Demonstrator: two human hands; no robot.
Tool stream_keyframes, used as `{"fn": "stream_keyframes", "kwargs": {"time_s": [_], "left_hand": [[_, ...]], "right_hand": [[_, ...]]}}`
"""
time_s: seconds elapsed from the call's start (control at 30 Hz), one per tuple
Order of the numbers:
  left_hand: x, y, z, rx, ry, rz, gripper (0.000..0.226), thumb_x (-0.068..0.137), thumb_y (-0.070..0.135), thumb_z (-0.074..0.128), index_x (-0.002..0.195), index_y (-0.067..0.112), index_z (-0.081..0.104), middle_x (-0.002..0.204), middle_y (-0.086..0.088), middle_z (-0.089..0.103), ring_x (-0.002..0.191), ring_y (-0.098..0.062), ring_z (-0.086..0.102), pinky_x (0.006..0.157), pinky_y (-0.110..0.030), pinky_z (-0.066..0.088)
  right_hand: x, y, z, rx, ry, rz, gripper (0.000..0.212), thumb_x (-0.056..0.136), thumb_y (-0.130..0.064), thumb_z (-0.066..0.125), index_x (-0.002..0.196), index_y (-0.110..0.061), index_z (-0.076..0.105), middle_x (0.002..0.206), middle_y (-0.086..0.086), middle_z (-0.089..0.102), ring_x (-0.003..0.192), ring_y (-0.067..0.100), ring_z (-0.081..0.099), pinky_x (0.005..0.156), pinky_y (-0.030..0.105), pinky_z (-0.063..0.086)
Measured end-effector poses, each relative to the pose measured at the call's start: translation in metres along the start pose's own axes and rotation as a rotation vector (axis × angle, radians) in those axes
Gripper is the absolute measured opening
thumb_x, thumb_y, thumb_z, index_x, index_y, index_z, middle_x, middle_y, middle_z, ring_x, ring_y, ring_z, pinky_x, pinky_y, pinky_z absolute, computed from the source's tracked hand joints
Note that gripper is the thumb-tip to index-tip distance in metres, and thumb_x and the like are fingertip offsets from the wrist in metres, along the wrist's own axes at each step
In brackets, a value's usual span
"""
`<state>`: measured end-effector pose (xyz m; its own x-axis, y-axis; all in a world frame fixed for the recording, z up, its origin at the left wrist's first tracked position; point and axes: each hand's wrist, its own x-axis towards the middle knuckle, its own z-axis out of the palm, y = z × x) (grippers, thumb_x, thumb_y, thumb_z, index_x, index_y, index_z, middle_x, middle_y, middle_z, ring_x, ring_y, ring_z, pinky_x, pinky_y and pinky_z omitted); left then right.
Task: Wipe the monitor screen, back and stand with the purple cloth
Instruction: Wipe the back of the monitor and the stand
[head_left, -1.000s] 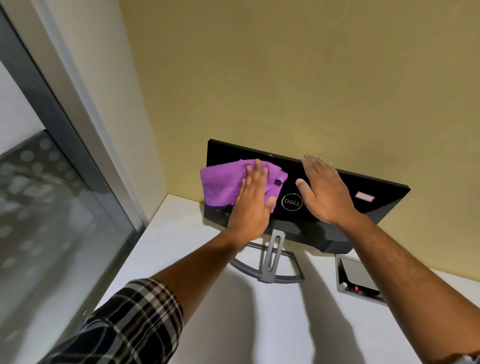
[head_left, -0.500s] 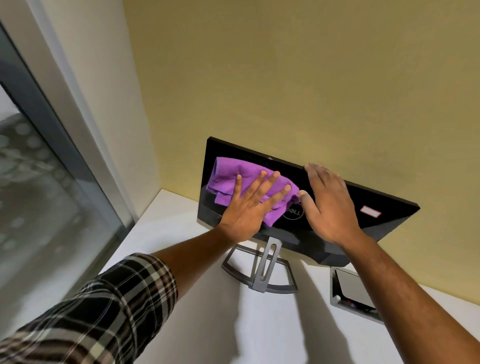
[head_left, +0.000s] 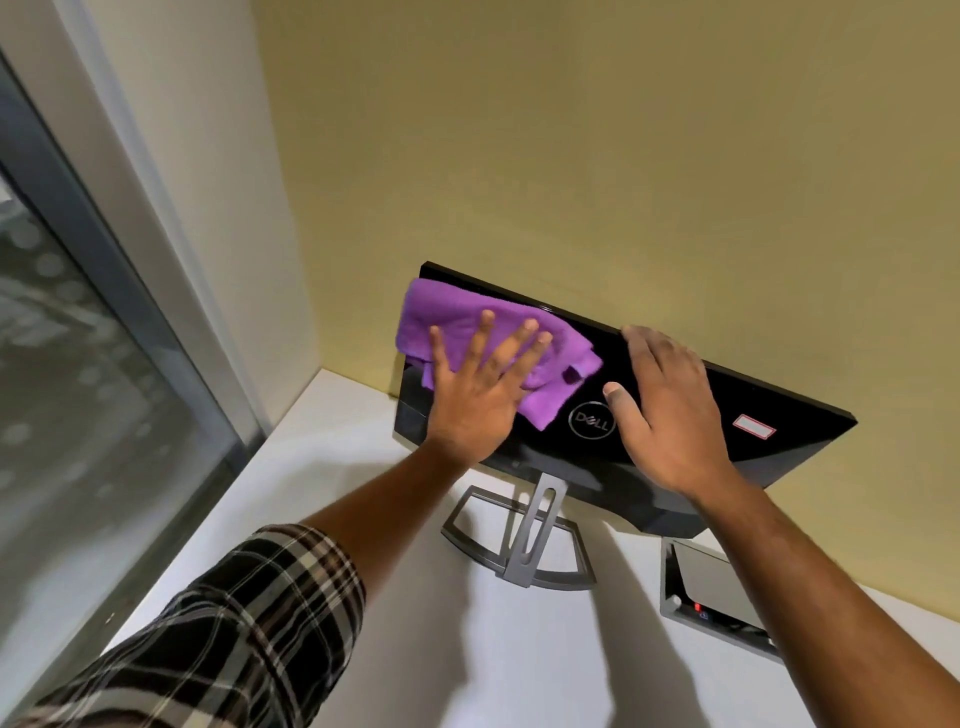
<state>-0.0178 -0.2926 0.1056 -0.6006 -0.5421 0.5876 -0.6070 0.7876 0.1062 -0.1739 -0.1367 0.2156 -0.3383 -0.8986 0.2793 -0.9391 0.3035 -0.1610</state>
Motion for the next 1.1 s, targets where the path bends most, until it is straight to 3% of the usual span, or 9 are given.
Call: {"fn": "stream_keyframes", "kwargs": {"time_s": [0.13,0.37,0.43,0.63,0.7,0.77,0.9,0.97,1.1], "left_hand": [[-0.004,0.003,-0.008,-0.084,-0.061,-0.242,0.068,0.104,0.049,0.027,0.161,0.031,-0.006,0.169,0.004,-0.008,0.153,-0.041,-0.010,0.109,-0.079,0.008],[0.016,0.048,-0.011,-0.025,-0.061,0.164,0.081,0.098,0.035,0.053,0.162,0.029,0.004,0.169,0.005,-0.006,0.154,-0.031,-0.013,0.113,-0.076,0.001],[0.018,0.044,-0.011,-0.023,-0.046,0.170,0.080,0.098,0.037,0.054,0.162,0.029,0.006,0.169,0.006,-0.007,0.155,-0.029,-0.010,0.114,-0.075,0.002],[0.014,-0.001,-0.015,-0.029,-0.084,-0.245,0.082,0.103,0.039,0.042,0.159,0.027,-0.016,0.167,0.001,-0.021,0.154,-0.035,-0.015,0.111,-0.076,0.008],[0.013,-0.002,-0.017,-0.051,-0.097,-0.290,0.082,0.103,0.038,0.042,0.159,0.024,-0.015,0.168,-0.001,-0.019,0.153,-0.037,-0.017,0.112,-0.075,0.011],[0.013,0.011,-0.019,-0.086,-0.110,-0.253,0.080,0.104,0.036,0.042,0.160,0.024,-0.014,0.168,-0.002,-0.019,0.152,-0.038,-0.018,0.111,-0.076,0.010],[0.014,0.045,-0.022,-0.025,-0.156,0.086,0.087,0.099,0.035,0.052,0.160,0.031,-0.010,0.168,0.003,-0.018,0.154,-0.033,-0.017,0.108,-0.079,0.005],[0.016,0.048,-0.021,0.017,-0.151,0.137,0.087,0.099,0.036,0.054,0.161,0.031,-0.007,0.168,0.005,-0.015,0.154,-0.031,-0.014,0.109,-0.079,0.006],[0.015,0.027,-0.017,-0.039,-0.119,-0.114,0.079,0.103,0.042,0.040,0.159,0.030,-0.014,0.167,0.004,-0.020,0.154,-0.032,-0.016,0.110,-0.077,0.007]], "right_hand": [[0.000,-0.003,0.002,0.001,-0.010,0.021,0.072,0.097,-0.048,0.036,0.158,-0.010,0.038,0.159,0.012,0.043,0.149,0.030,0.032,0.127,0.052,0.019],[-0.003,0.001,0.001,-0.001,-0.026,-0.011,0.075,0.093,-0.045,0.039,0.158,-0.008,0.038,0.158,0.013,0.043,0.149,0.029,0.033,0.127,0.050,0.017],[-0.002,0.001,0.000,0.009,-0.041,-0.019,0.077,0.091,-0.046,0.039,0.158,-0.008,0.037,0.158,0.011,0.042,0.150,0.028,0.033,0.128,0.049,0.017],[0.002,0.003,-0.001,0.059,-0.066,-0.013,0.077,0.090,-0.037,0.050,0.161,-0.012,0.034,0.161,0.009,0.039,0.152,0.022,0.027,0.130,0.051,0.013],[0.002,0.002,0.000,0.080,-0.060,-0.004,0.077,0.089,-0.036,0.051,0.161,-0.013,0.034,0.161,0.008,0.039,0.152,0.023,0.027,0.130,0.052,0.012],[0.001,0.003,0.002,0.085,-0.045,0.002,0.078,0.087,-0.037,0.050,0.159,-0.012,0.036,0.159,0.008,0.041,0.151,0.024,0.029,0.130,0.053,0.012],[-0.001,0.006,0.004,0.095,-0.025,-0.012,0.083,0.083,-0.045,0.043,0.158,-0.010,0.039,0.157,0.009,0.044,0.149,0.025,0.032,0.128,0.047,0.009],[0.000,0.007,0.004,0.106,-0.025,-0.014,0.083,0.083,-0.046,0.041,0.158,-0.010,0.038,0.157,0.009,0.044,0.150,0.025,0.032,0.128,0.045,0.008],[0.003,0.010,0.004,0.100,-0.030,-0.027,0.084,0.082,-0.043,0.041,0.160,-0.012,0.037,0.160,0.009,0.041,0.152,0.024,0.029,0.129,0.046,0.006]]}}
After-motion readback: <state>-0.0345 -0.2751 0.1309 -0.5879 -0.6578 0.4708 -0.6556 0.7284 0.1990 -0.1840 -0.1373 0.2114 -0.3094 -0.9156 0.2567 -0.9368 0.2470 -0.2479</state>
